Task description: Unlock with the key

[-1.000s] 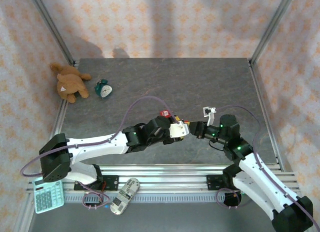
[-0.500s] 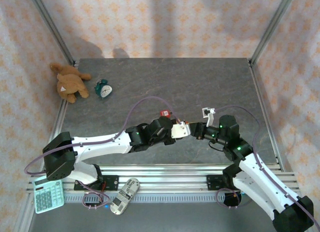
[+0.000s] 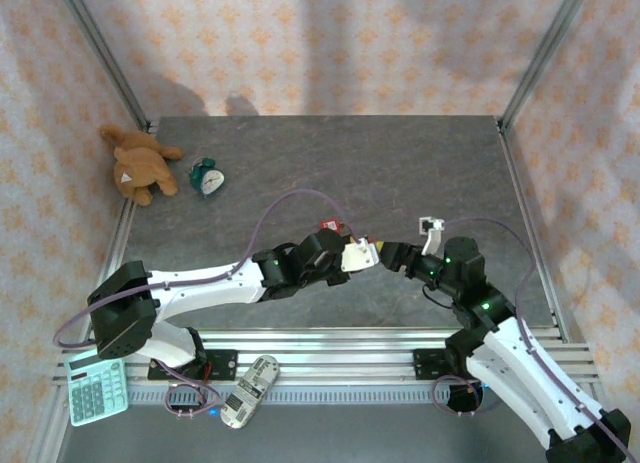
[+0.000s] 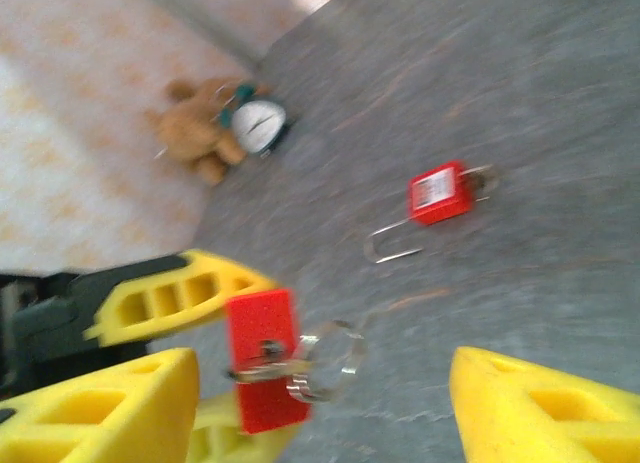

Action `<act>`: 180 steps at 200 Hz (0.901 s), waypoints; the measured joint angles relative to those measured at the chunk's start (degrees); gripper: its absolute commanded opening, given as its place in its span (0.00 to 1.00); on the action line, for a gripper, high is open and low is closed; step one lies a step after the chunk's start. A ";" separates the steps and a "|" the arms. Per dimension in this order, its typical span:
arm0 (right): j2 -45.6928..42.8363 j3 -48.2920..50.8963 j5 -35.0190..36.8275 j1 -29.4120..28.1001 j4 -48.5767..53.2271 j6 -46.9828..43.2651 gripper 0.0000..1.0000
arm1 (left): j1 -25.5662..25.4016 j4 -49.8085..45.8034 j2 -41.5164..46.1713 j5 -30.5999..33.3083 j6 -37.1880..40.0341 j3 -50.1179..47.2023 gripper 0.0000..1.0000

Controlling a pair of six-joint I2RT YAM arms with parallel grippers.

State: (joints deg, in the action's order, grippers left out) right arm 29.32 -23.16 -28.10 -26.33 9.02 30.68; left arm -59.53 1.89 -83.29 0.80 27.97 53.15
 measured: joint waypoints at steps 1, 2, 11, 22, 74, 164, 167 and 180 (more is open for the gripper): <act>-0.15 0.00 0.35 0.00 0.22 0.11 0.69 | 0.02 0.02 -0.04 0.02 -0.07 0.00 0.24; -0.46 0.00 0.92 0.00 0.50 0.37 0.69 | 0.00 0.07 -0.13 0.02 -0.11 0.00 0.24; -2.01 -0.11 5.09 0.00 2.75 1.05 0.70 | 0.11 0.26 -0.68 0.07 -0.46 0.02 0.23; -4.02 -0.24 10.64 0.07 5.51 2.43 0.71 | 0.31 0.37 -1.95 0.04 -0.98 0.02 0.22; -10.23 -1.73 28.96 1.42 17.70 7.15 0.72 | 1.90 -0.81 -9.14 -2.32 -3.26 0.70 0.22; -10.69 -1.42 31.56 2.23 20.98 9.22 0.72 | 6.45 -7.89 -18.18 -12.11 -5.18 7.89 0.21; -10.69 -1.40 31.56 2.29 20.98 9.22 0.72 | 6.49 -8.13 -18.29 -12.44 -5.25 7.96 0.21; -10.71 -1.31 31.56 2.43 20.98 9.29 0.72 | 6.82 -9.22 -18.75 -13.77 -5.46 8.46 0.21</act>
State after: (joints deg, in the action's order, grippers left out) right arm 18.61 -24.47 3.46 -23.90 30.00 39.97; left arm -52.71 -7.33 -102.04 -12.97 22.50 61.60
